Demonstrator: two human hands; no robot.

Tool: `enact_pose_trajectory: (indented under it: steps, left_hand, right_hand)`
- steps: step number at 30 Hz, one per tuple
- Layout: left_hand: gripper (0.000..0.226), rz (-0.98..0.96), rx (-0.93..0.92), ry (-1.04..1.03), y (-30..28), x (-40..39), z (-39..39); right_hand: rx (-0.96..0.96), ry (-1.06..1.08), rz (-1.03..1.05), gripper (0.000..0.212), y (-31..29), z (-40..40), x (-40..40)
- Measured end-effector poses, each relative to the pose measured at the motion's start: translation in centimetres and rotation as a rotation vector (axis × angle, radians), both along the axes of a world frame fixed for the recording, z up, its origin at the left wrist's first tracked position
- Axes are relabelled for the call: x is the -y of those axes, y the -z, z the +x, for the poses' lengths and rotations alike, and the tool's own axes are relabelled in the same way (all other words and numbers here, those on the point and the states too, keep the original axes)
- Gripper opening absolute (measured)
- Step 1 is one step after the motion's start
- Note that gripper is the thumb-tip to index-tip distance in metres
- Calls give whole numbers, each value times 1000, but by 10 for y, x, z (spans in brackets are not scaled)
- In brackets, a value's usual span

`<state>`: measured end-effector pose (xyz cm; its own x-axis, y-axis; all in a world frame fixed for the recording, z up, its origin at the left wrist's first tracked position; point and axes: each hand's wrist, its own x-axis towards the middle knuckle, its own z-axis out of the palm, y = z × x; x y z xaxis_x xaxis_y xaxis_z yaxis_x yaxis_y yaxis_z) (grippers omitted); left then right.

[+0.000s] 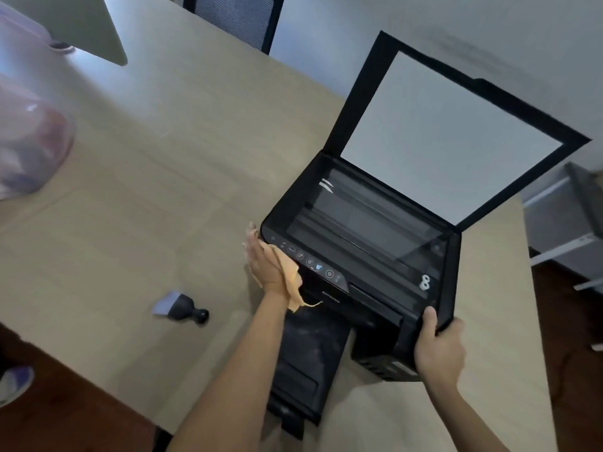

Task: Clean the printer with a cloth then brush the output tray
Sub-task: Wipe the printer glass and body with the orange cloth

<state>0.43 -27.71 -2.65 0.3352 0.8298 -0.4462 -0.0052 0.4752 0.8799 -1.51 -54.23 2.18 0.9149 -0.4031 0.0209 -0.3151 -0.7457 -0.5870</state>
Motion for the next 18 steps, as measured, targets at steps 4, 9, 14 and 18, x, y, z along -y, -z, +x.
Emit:
enact_pose_trajectory:
  steps: [4, 9, 14, 18]
  left_hand:
    - [37, -233, 61, -89, 14, -9, 0]
    - [31, 47, 49, -254, -11, -19, -34]
    - [37, 269, -48, -387, -25, -50, -44]
    - [51, 51, 190, -84, -27, 10, -19]
  right_hand:
    - [22, -6, -4, 41, 0, -1, 0]
    - [16, -18, 21, 42, -3, -2, -2]
    - [24, -7, 38, 40, -5, -3, -3]
    - [20, 3, 45, 39, -5, -3, -6]
